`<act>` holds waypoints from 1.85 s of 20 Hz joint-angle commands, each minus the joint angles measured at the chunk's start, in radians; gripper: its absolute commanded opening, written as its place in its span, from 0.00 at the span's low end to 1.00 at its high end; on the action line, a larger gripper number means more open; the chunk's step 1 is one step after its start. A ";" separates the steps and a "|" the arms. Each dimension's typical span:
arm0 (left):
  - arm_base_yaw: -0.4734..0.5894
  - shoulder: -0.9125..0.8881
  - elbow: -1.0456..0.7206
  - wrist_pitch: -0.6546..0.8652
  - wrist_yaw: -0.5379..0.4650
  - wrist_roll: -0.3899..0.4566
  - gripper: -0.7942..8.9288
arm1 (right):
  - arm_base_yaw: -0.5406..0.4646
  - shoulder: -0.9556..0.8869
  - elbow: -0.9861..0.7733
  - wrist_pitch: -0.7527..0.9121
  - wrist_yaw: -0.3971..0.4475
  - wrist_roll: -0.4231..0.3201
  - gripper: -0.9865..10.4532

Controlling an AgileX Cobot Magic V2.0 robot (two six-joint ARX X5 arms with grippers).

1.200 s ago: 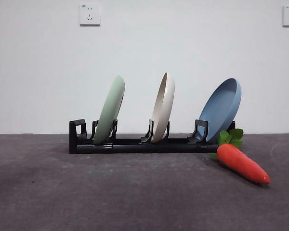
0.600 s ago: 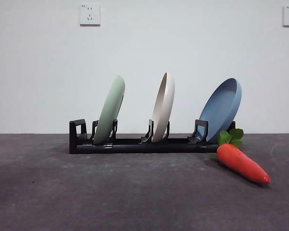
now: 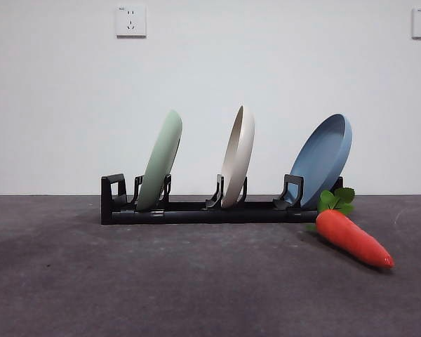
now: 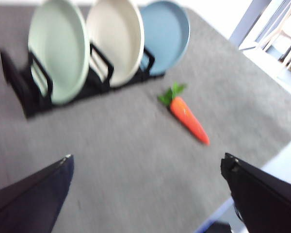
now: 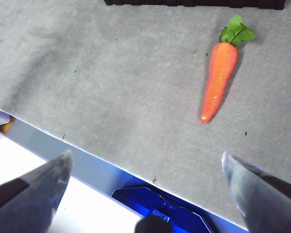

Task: Take the green plate from the plate rack,put the plate on the table,take the carrot from the table,put the carrot in the plate

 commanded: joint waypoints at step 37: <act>-0.341 1.189 0.431 0.666 -0.414 -0.037 0.07 | 0.002 0.083 0.005 0.005 0.001 0.006 0.66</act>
